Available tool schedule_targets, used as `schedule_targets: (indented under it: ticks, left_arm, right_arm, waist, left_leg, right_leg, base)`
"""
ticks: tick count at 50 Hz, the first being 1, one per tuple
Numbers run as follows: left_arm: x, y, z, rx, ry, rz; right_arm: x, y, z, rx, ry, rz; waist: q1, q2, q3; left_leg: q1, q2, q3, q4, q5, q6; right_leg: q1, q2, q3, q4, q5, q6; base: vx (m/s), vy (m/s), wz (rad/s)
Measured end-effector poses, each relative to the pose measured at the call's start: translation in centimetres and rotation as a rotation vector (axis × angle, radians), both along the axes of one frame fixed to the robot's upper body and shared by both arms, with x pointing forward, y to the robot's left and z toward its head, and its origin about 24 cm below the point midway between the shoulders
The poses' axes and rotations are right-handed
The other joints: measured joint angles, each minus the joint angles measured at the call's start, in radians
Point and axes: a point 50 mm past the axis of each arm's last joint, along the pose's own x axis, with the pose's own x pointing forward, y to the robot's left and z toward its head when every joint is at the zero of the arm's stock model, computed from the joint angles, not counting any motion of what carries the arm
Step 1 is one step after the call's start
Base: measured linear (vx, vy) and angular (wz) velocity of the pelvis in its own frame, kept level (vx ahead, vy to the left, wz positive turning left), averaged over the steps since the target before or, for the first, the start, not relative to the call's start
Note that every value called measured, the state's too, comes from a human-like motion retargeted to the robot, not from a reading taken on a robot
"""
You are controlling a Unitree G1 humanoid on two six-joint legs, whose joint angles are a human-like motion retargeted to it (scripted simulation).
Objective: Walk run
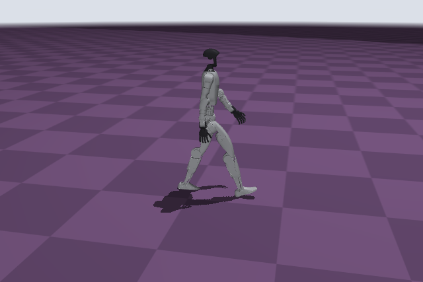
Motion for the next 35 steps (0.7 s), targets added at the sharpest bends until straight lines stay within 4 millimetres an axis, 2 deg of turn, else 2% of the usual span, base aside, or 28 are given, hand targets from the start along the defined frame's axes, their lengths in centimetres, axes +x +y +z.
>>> schedule_targets:
  ticks: [3, 5, 7, 8, 10, 12, 15, 17, 20, 23, 25, 28, 30, 32, 33, 35]
  left_arm:
    - [-0.5, -0.5, -0.4, -0.010, 0.009, -0.019]
    - [-2.5, -0.9, -1.6, -0.020, 0.067, -0.032]
    - [-5.1, -1.7, -2.9, -0.028, 0.133, -0.040]
    - [-6.3, -1.9, -3.5, -0.027, 0.171, -0.035]
    - [-8.7, -2.3, -4.6, -0.025, 0.256, -0.030]
    - [-11.4, -3.4, -5.5, -0.034, 0.344, -0.049]
    - [-15.6, -4.9, -6.6, -0.039, 0.465, -0.101]
    - [-18.4, -5.0, -6.9, -0.009, 0.543, -0.118]
    - [-22.6, -5.2, -7.1, 0.002, 0.672, -0.122]
    - [-25.8, -5.5, -6.9, -0.027, 0.781, -0.076]
    - [-27.2, -5.8, -6.8, -0.043, 0.828, -0.034]
    - [-28.1, -5.9, -6.6, -0.068, 0.873, 0.011]
    - [-27.8, -5.9, -6.7, -0.081, 0.872, 0.036]
    - [-27.0, -5.8, -6.8, -0.082, 0.851, 0.050]
    - [-26.7, -5.8, -6.8, -0.084, 0.841, 0.053]
    - [-25.4, -5.8, -7.0, -0.094, 0.804, 0.063]
  right_arm:
    - [-0.2, -0.2, 0.0, 0.008, 0.014, -0.015]
    - [-0.5, 0.0, 0.0, 0.011, 0.027, -0.009]
    - [-0.4, 0.4, 0.0, 0.010, 0.024, -0.025]
    - [0.1, 0.6, -0.1, 0.014, 0.011, -0.030]
    - [1.3, 0.5, -0.2, 0.008, -0.023, -0.032]
    - [2.7, 0.5, -0.2, -0.012, -0.055, -0.024]
    - [6.0, 0.0, -0.1, -0.044, -0.136, -0.001]
    - [9.0, 0.0, 0.2, -0.036, -0.214, 0.010]
    - [13.6, -0.3, 1.2, -0.035, -0.339, 0.026]
    - [18.0, -0.6, 2.7, -0.049, -0.468, 0.058]
    - [20.5, -0.8, 3.8, -0.058, -0.543, 0.076]
    - [22.4, -0.9, 4.8, -0.059, -0.609, 0.091]
    - [22.7, -0.5, 4.9, -0.051, -0.623, 0.091]
    - [21.6, 0.0, 4.3, -0.036, -0.594, 0.096]
    - [20.5, 0.1, 3.7, -0.028, -0.560, 0.102]
    - [17.8, 0.8, 2.5, -0.017, -0.486, 0.124]
  waist:
    - [0.011, -0.027, -0.032]
    - [0.032, -0.069, -0.046]
    - [0.046, -0.075, -0.045]
    - [0.081, -0.095, -0.038]
    - [0.144, -0.133, -0.008]
    - [0.176, -0.150, 0.002]
    - [0.203, -0.196, 0.010]
    - [0.220, -0.198, 0.014]
    - [0.251, -0.159, 0.028]
    - [0.295, -0.095, 0.049]
    - [0.330, -0.060, 0.068]
    - [0.362, -0.048, 0.069]
    - [0.362, -0.042, 0.062]
    - [0.362, -0.035, 0.048]
    - [0.374, -0.035, 0.034]
    - [0.398, -0.030, 0.009]
  left_leg:
    - [0.032, -0.016, 0.012, 0.055, 0.070, -0.016]
    - [0.050, -0.050, 0.070, 0.130, 0.218, 0.002]
    - [0.003, -0.010, 0.173, 0.316, 0.386, 0.059]
    - [-0.029, 0.017, 0.243, 0.441, 0.425, 0.067]
    - [-0.093, 0.087, 0.336, 0.699, 0.450, 0.070]
    - [-0.200, 0.068, 0.348, 0.843, 0.405, 0.070]
    - [-0.382, -0.036, 0.383, 0.881, 0.376, 0.058]
    - [-0.471, -0.031, 0.416, 0.815, 0.325, 0.040]
    - [-0.569, -0.011, 0.409, 0.613, 0.295, -0.023]
    - [-0.624, -0.009, 0.323, 0.328, 0.294, -0.120]
    - [-0.647, 0.007, 0.252, 0.152, 0.292, -0.190]
    - [-0.692, 0.018, 0.226, 0.019, 0.280, -0.205]
    - [-0.710, 0.016, 0.218, 0.045, 0.294, -0.168]
    - [-0.704, 0.023, 0.243, 0.124, 0.296, -0.130]
    - [-0.698, 0.041, 0.244, 0.154, 0.307, -0.135]
    - [-0.707, 0.096, 0.261, 0.257, 0.275, -0.123]
  right_leg:
    - [-0.034, -0.045, -0.047, 0.149, 0.042, -0.090]
    - [-0.029, -0.062, 0.030, 0.229, 0.093, -0.102]
    - [0.017, -0.086, 0.035, 0.299, 0.030, -0.117]
    - [0.067, -0.057, 0.052, 0.296, -0.013, -0.138]
    - [0.170, -0.015, 0.037, 0.287, -0.074, -0.181]
    - [0.257, -0.038, 0.015, 0.229, -0.072, -0.158]
    - [0.361, -0.097, -0.015, 0.141, -0.063, -0.125]
    - [0.423, -0.071, -0.051, 0.093, -0.066, -0.129]
    - [0.536, 0.026, -0.097, 0.007, -0.074, -0.143]
    - [0.662, 0.149, -0.101, -0.076, -0.100, -0.156]
    - [0.746, 0.207, -0.089, -0.113, -0.126, -0.160]
    - [0.828, 0.228, -0.052, -0.113, -0.153, -0.146]
    - [0.864, 0.233, -0.036, -0.090, -0.128, -0.115]
    - [0.885, 0.238, -0.007, -0.039, -0.028, -0.070]
    - [0.888, 0.235, 0.015, -0.002, 0.061, -0.048]
    - [0.862, 0.175, -0.051, 0.125, 0.292, -0.055]
  base:
    - [1.05, -0.33, 0.10]
    - [1.24, -0.37, -0.16]
    - [1.19, -0.41, -0.18]
    - [1.18, -0.67, -0.83]
    - [1.06, -0.65, -0.81]
    - [0.91, -0.02, 0.27]
    - [0.88, 0.07, 0.66]
    - [0.74, -0.20, 0.41]
    - [0.94, -0.29, 0.02]
    - [0.89, -0.22, -0.43]
    - [1.01, -0.16, -0.66]
    - [1.05, -0.11, -0.50]
    - [0.93, -0.07, -0.20]
    - [1.22, -0.03, -0.33]
    - [1.64, 0.02, -0.84]
    - [1.33, -0.01, -0.94]
